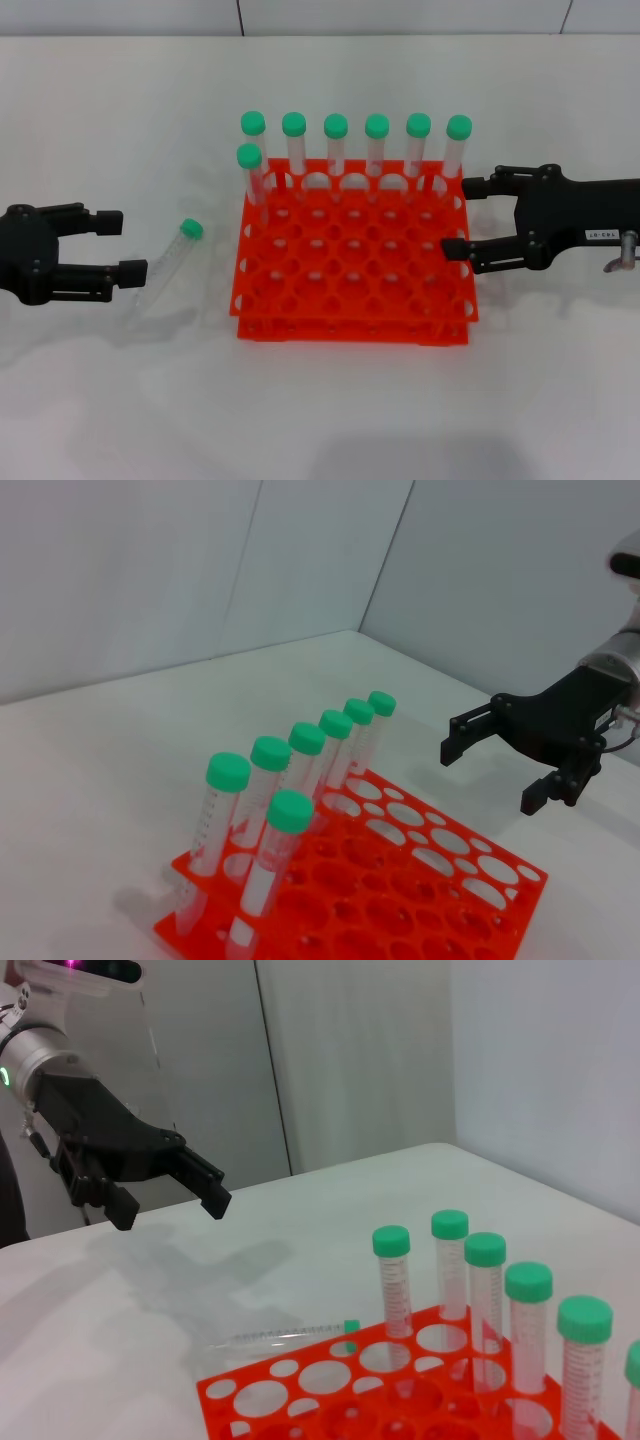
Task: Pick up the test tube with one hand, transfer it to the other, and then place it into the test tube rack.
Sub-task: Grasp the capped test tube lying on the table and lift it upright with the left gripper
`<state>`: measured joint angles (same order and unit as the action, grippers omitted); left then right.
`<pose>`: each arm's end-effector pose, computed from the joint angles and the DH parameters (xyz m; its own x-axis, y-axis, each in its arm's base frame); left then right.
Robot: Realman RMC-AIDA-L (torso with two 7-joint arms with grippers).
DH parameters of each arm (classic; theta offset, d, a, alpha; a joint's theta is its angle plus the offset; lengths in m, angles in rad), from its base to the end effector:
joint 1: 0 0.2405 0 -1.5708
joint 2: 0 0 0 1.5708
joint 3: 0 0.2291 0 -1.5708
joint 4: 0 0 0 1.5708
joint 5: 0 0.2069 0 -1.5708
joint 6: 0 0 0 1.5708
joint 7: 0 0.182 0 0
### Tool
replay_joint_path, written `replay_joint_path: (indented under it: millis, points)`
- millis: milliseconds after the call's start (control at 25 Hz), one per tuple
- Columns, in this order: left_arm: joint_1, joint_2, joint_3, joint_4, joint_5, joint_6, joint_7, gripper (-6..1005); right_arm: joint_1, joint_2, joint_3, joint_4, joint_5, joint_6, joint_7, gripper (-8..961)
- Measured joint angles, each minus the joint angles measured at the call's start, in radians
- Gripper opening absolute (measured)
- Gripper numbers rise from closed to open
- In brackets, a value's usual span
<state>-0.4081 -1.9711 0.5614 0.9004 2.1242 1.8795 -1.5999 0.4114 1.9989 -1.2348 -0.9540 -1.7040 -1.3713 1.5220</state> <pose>-0.2617 0.2853 0.0628 0.7760 0.4733 0.4168 0.5521 -0.8293 -0.0864 0.1910 0.3370 -0.0175 0.8997 -0.2075 -0.3840 -0.3024 -0.9307 -0.2056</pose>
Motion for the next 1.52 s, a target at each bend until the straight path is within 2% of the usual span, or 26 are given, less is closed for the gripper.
replay_joint_path:
  millis: [920, 1040, 1160, 1200, 1240, 1280, 1520]
  points:
    - [-0.002, 0.003, 0.002, 0.000, -0.012, 0.000, -0.006, 859, -0.004, 0.005, 0.013, 0.002, 0.000, 0.001, -0.002, 861]
    - [-0.007, 0.012, 0.005, 0.003, 0.009, 0.000, -0.031, 856, -0.005, 0.007, 0.013, 0.004, 0.000, 0.001, -0.003, 860]
    - [-0.023, 0.031, 0.006, 0.011, 0.057, -0.002, -0.085, 852, -0.005, 0.009, 0.014, 0.004, 0.000, 0.002, -0.003, 859]
    - [-0.033, 0.038, 0.006, 0.012, 0.084, -0.002, -0.107, 851, -0.005, 0.009, 0.014, 0.003, 0.000, 0.002, -0.003, 859]
    - [-0.060, 0.055, 0.006, 0.012, 0.158, -0.004, -0.158, 849, -0.005, 0.009, 0.014, 0.002, 0.001, 0.002, -0.003, 859]
    - [-0.060, 0.055, 0.006, 0.012, 0.158, -0.004, -0.158, 848, -0.005, 0.009, 0.014, 0.001, 0.001, 0.001, -0.003, 859]
    - [-0.132, 0.081, 0.006, 0.051, 0.369, -0.001, -0.251, 841, -0.004, 0.011, 0.014, -0.001, 0.004, 0.001, -0.003, 858]
